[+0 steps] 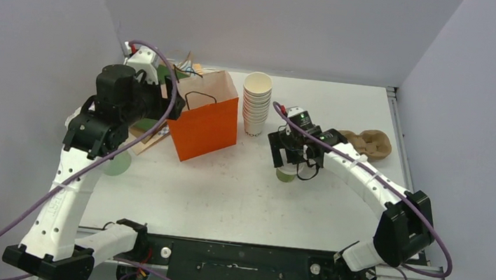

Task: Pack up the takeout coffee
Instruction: Close the cup lid on the coffee cup.

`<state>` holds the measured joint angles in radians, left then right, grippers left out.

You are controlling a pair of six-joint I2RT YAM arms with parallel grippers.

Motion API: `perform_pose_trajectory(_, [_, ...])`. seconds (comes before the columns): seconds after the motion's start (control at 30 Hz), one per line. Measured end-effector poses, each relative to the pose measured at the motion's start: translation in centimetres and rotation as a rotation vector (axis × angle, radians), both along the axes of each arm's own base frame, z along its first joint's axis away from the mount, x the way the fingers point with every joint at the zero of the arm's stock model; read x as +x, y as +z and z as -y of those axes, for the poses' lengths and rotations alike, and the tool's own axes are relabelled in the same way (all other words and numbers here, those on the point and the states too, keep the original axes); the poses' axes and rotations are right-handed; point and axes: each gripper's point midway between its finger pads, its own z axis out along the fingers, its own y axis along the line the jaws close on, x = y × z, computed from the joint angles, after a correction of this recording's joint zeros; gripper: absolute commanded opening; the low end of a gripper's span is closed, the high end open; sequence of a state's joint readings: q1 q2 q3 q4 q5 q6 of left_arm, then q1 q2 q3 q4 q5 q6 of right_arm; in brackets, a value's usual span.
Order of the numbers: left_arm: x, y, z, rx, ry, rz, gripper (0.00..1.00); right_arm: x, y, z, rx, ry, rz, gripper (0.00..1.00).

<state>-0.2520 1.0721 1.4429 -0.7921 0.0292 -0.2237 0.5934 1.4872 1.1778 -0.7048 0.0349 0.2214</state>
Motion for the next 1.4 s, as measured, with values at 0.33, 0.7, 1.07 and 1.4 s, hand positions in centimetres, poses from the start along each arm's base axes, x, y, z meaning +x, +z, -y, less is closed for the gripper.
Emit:
perform_pose_trajectory(0.33, [-0.3, 0.3, -0.1, -0.005, 0.000, 0.010, 0.68, 0.2, -0.2, -0.2, 0.019, -0.001, -0.012, 0.93])
perform_pose_trajectory(0.7, [-0.5, -0.3, -0.3, -0.003, 0.004, 0.001, 0.68, 0.5, -0.5, 0.0, 0.012, -0.018, 0.000, 0.94])
perform_pose_trajectory(1.07, [-0.5, -1.2, -0.6, 0.003, 0.012, -0.017, 0.68, 1.6, -0.8, -0.3, 0.032, -0.043, 0.055, 0.93])
perform_pose_trajectory(1.4, [-0.6, -1.9, -0.6, 0.008, 0.012, -0.032, 0.68, 1.9, -0.9, -0.3, 0.025, -0.046, 0.081, 0.91])
